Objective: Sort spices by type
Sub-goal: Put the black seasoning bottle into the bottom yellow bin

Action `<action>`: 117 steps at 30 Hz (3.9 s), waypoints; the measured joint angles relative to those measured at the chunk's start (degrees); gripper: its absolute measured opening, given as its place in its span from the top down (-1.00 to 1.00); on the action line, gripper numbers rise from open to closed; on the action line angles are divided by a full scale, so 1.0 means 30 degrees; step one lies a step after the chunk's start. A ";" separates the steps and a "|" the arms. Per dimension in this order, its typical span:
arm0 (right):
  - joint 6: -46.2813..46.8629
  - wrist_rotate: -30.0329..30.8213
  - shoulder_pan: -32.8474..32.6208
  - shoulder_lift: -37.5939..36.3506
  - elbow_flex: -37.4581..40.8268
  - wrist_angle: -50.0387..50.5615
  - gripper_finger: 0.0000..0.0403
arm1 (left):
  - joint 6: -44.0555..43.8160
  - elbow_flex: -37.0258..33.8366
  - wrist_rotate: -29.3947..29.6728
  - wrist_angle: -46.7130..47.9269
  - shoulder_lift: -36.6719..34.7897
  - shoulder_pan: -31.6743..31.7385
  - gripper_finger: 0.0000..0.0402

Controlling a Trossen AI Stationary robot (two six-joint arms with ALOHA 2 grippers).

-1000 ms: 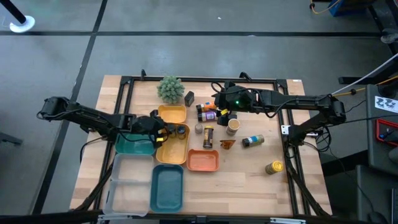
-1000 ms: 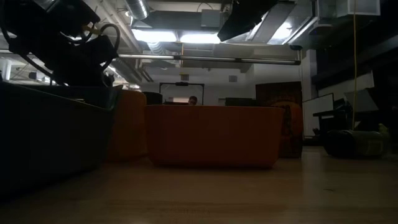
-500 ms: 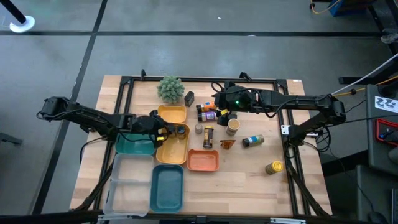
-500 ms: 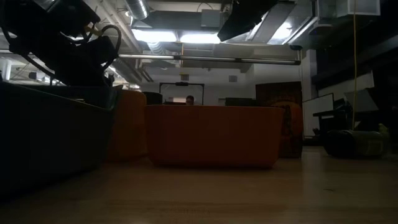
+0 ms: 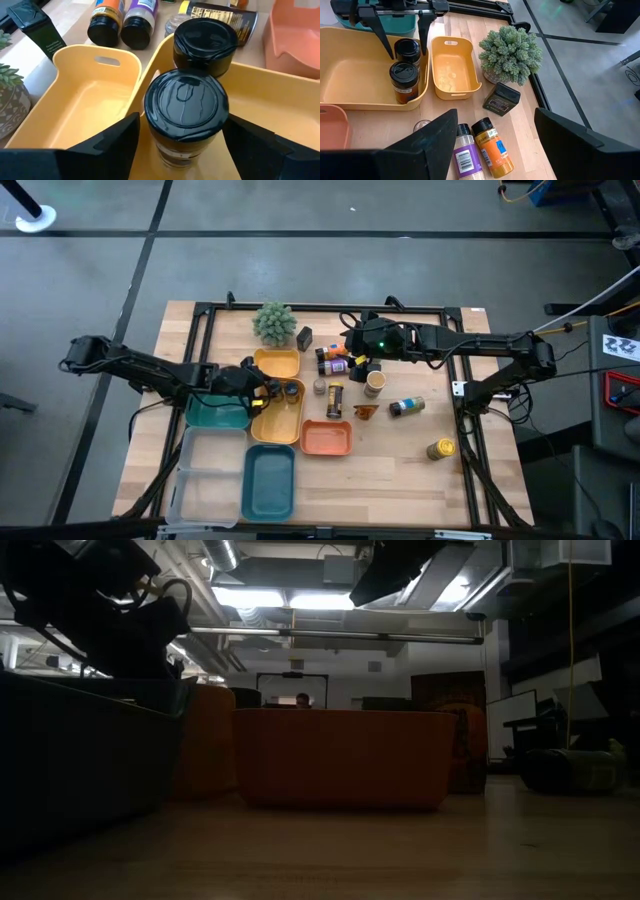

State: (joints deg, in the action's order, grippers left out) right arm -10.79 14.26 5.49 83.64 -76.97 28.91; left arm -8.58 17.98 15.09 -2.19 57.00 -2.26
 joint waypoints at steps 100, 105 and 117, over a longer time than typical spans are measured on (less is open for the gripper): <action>-0.3523 -0.8628 0.6777 1.0790 -0.6241 0.3829 0.15 | -0.0211 0.0000 0.0217 0.0865 -0.5452 0.0525 -0.34; -0.3507 -1.0649 0.6660 1.0785 -0.6256 0.3738 0.15 | -0.0140 0.0000 0.1100 -0.0146 -0.5452 0.0525 -0.34; -0.3519 -1.1008 0.4675 1.0783 -0.6258 0.2288 0.15 | -0.0451 0.0000 0.4257 -0.0686 -0.5452 0.0569 -0.34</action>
State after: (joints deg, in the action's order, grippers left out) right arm -21.35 -18.76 19.52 115.98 -95.74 35.77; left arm -9.93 17.98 27.86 -4.25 40.64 -0.56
